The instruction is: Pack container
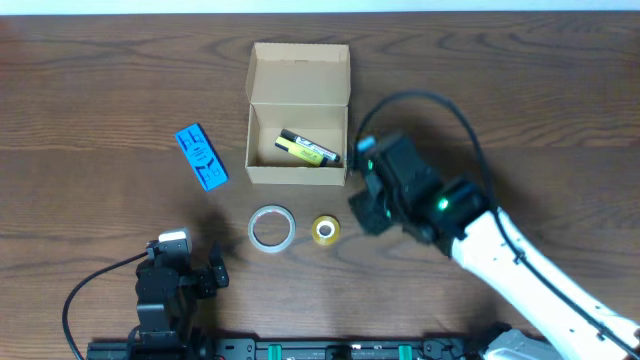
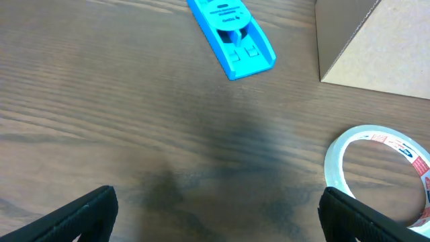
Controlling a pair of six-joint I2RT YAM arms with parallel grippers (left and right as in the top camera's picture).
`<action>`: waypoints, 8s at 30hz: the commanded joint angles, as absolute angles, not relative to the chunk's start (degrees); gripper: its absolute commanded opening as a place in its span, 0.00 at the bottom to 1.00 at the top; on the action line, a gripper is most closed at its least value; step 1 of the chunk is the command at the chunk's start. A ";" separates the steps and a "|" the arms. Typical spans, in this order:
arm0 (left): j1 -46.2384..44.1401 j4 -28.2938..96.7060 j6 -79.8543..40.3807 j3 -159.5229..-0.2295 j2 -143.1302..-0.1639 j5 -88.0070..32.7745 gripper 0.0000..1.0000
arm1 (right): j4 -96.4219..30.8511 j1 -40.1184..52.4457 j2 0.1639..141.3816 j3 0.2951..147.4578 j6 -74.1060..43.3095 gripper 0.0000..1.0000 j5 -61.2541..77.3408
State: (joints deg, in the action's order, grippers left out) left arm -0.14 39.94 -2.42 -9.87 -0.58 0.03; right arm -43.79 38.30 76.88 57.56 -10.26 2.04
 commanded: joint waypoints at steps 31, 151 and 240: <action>-0.45 40.10 -1.26 -9.10 -0.21 0.58 0.95 | -27.59 46.28 93.78 50.24 -53.87 0.49 -4.71; -0.45 40.10 -1.26 -9.10 -0.21 0.58 0.96 | -33.54 26.92 68.79 58.67 8.54 0.99 9.45; 6.37 56.16 -30.81 -88.86 -112.55 -9.47 0.96 | -40.10 26.92 18.81 25.26 -5.74 0.99 9.23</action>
State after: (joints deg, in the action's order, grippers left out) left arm 6.02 54.26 -30.22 -85.71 -109.78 -8.91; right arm -40.05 27.29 19.22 25.36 -5.06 9.04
